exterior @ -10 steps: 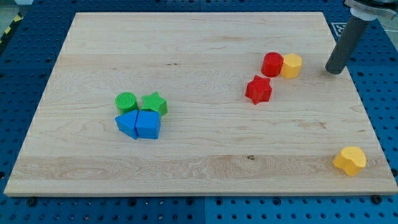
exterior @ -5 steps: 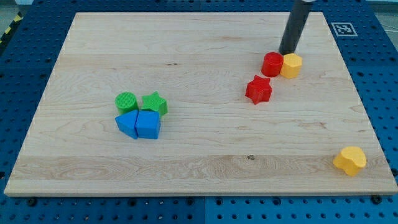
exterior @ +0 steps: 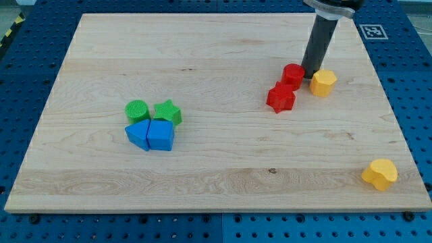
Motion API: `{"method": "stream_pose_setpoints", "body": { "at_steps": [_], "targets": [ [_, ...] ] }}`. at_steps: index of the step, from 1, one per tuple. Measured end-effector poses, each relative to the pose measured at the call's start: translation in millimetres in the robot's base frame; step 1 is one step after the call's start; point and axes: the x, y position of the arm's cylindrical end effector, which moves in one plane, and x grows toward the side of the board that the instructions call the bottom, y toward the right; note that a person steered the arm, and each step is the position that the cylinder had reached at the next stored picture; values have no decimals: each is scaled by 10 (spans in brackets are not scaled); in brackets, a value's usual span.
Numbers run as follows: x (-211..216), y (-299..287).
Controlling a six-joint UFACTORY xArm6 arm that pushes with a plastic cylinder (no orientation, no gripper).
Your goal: Move the yellow hexagon to the top of the yellow heart
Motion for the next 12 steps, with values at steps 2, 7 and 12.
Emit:
{"method": "stream_pose_setpoints", "body": {
  "at_steps": [2,7,12],
  "targets": [
    [196,18],
    [251,374],
    [633,436]
  ]
}}
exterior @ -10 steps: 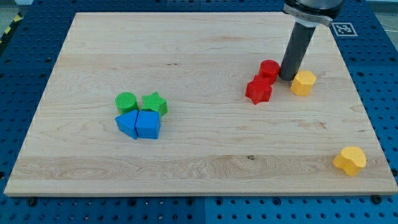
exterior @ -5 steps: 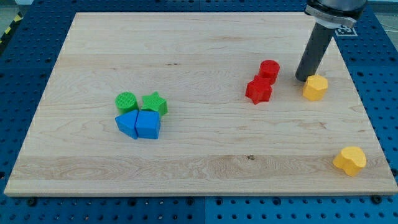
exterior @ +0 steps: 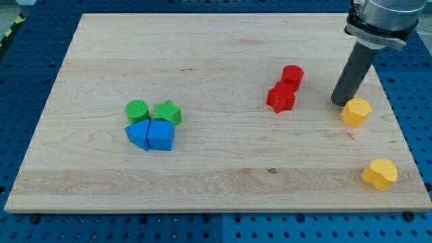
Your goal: Move the yellow hexagon to the top of the yellow heart
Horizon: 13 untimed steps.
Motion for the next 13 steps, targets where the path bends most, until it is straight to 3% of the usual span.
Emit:
{"method": "stream_pose_setpoints", "body": {
  "at_steps": [3,6,7,13],
  "targets": [
    [-117,401],
    [63,438],
    [-263,228],
    [481,184]
  ]
}}
